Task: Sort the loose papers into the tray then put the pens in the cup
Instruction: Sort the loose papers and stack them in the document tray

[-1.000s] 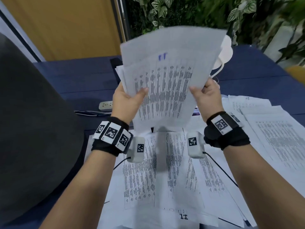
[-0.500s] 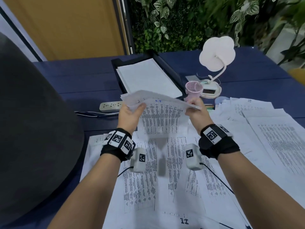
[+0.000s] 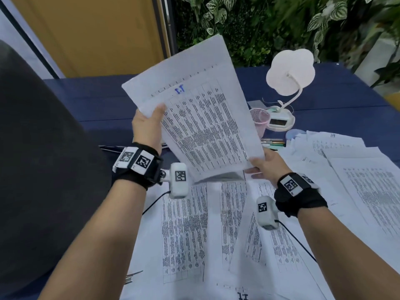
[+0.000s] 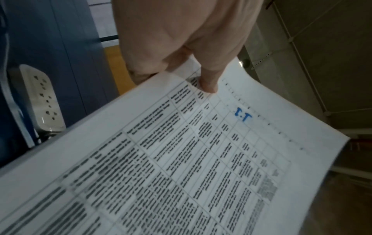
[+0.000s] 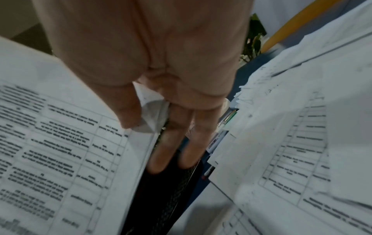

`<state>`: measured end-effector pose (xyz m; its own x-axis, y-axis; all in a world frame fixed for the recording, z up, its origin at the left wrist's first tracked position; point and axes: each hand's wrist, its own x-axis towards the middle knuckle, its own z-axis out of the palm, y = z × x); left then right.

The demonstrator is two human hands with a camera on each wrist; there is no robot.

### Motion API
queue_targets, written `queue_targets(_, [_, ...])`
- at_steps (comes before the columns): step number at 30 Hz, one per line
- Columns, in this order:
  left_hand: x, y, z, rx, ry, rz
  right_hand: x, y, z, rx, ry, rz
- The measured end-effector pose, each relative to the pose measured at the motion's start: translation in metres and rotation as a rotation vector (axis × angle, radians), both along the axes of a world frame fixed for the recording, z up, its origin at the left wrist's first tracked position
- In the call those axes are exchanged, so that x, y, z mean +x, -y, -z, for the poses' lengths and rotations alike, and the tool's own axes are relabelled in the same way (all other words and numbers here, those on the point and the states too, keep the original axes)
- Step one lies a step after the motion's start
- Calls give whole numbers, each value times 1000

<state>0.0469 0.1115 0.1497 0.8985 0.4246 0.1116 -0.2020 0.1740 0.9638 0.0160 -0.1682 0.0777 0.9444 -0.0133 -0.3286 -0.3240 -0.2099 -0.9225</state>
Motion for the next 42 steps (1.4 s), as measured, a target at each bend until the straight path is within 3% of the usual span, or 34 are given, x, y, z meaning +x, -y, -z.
queue_targets(4, [15,-2,4,106,-182,-24,10,-7,3,67,44,61])
queue_targets(6, [19,0,10,258,-301,13,20,-9,3,69,57,77])
queue_targets(10, [21,-1,28,477,-318,105,46,-19,-5,59,54,116])
queue_targets(12, [20,-1,38,734,-286,182,62,-28,-12,83,49,146])
queue_targets(15, [24,-3,46,1311,-326,225,87,-39,-20,161,18,188])
queue_targets(16, [27,-2,47,1419,-360,238,94,-42,-22,161,12,192])
queue_targets(20, [32,-1,48,1599,-457,308,117,-51,-24,76,-5,204])
queue_targets(25, [33,-2,54,1887,-425,293,137,-56,-19,-305,55,98])
queue_targets(30, [32,0,63,1890,-417,309,141,-54,-16,-689,132,-9])
queue_targets(33, [26,-2,69,1729,-323,279,133,-52,-21,-903,141,-43])
queue_targets(37, [2,-10,89,1270,-198,76,111,-48,-7,-707,228,138])
queue_targets(39, [-10,-18,104,1132,-266,6,98,-46,7,-621,234,171])
queue_targets(42, [-25,-32,132,1082,-460,51,76,-47,31,-540,174,157])
